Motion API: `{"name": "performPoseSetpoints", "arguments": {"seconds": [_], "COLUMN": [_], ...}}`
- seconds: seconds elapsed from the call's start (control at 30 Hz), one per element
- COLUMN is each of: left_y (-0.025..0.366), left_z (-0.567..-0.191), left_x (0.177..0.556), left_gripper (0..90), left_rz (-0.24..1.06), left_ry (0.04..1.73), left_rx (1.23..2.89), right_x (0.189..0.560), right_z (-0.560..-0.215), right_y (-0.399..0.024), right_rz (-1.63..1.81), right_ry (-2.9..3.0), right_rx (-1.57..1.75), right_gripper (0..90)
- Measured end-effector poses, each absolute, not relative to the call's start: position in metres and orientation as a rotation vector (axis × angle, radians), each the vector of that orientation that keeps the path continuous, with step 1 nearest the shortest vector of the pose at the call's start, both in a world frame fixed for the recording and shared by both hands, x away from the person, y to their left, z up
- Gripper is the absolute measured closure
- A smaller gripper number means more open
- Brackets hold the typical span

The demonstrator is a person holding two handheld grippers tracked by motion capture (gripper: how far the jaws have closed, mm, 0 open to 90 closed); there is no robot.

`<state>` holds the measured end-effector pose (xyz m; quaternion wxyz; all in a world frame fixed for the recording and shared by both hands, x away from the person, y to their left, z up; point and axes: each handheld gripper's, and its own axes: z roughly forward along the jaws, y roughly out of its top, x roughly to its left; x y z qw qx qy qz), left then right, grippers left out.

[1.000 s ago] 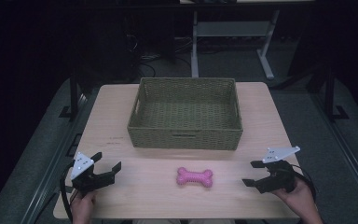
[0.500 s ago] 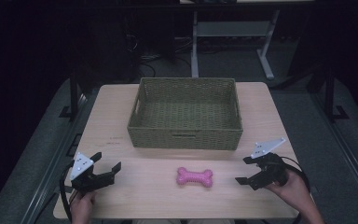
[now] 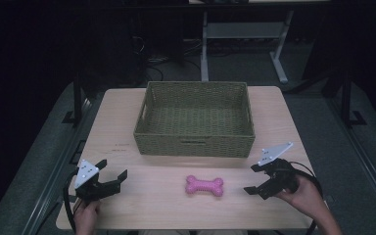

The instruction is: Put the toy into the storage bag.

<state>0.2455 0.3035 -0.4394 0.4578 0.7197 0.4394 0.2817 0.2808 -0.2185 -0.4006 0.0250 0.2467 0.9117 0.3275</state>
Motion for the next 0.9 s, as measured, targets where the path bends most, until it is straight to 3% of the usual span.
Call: {"name": "performPoseSetpoints", "arguments": {"seconds": [0.9], "left_y": [0.303], "left_z": [-0.440], "left_x": [0.247], "left_gripper": [13.9], "left_rz": [0.701], "left_ry": [1.080], "left_rx": [1.784], "right_x": [0.305], "right_z": [-0.381], "right_y": [-0.166], "right_rz": [0.911], "right_ry": [2.930], "right_rx": [0.548], "right_gripper": [16.3]}}
